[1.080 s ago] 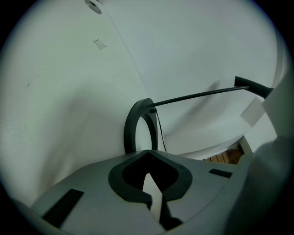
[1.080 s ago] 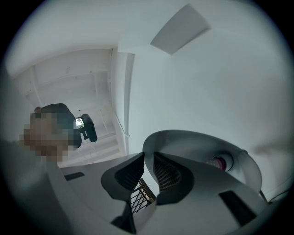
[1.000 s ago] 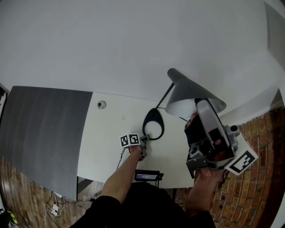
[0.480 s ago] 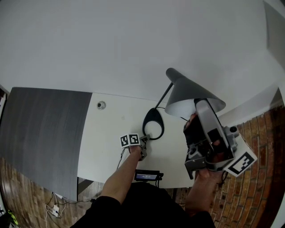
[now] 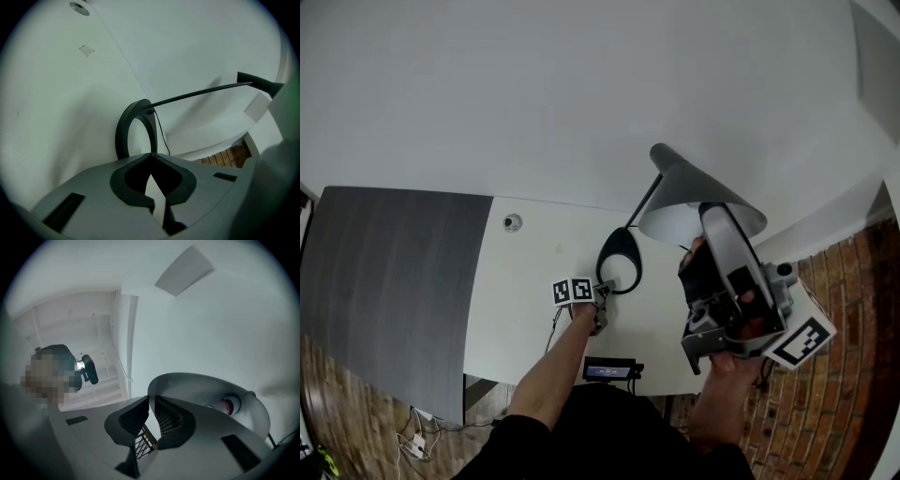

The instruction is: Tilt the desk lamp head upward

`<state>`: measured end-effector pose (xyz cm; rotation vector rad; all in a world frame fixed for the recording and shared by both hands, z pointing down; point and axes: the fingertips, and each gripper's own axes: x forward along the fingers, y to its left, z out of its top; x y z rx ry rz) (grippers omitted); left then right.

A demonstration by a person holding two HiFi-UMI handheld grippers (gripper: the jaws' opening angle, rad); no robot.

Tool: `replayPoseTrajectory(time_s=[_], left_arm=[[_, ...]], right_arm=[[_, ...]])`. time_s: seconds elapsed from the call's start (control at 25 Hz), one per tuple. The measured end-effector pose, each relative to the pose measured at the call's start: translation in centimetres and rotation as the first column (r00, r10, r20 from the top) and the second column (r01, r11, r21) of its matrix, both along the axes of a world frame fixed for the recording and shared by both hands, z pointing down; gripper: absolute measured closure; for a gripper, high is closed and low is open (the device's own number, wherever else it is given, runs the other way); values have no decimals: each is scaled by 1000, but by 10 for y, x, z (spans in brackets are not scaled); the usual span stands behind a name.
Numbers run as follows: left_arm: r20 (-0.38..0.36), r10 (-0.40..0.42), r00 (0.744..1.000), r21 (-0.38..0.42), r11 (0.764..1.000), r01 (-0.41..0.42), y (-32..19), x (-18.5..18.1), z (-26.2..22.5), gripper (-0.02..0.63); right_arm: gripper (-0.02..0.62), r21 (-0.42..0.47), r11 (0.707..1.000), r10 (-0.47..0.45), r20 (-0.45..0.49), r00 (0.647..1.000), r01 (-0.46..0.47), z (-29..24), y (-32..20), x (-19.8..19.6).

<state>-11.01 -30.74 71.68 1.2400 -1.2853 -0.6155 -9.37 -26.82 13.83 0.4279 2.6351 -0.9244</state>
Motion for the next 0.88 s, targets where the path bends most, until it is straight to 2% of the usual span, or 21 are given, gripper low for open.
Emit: replayPoseTrajectory(time_s=[0.2,0.88], left_arm=[[18,44,999,-29,999,-44,2,8,8,594],[14,39,999,-24,999,-38,3,8,9,595]], right_arm=[[549,6,1000,8,-2,1000,-8,1,0,0],[554,8,1000,10,-21,1000,-10,-2,0,0]])
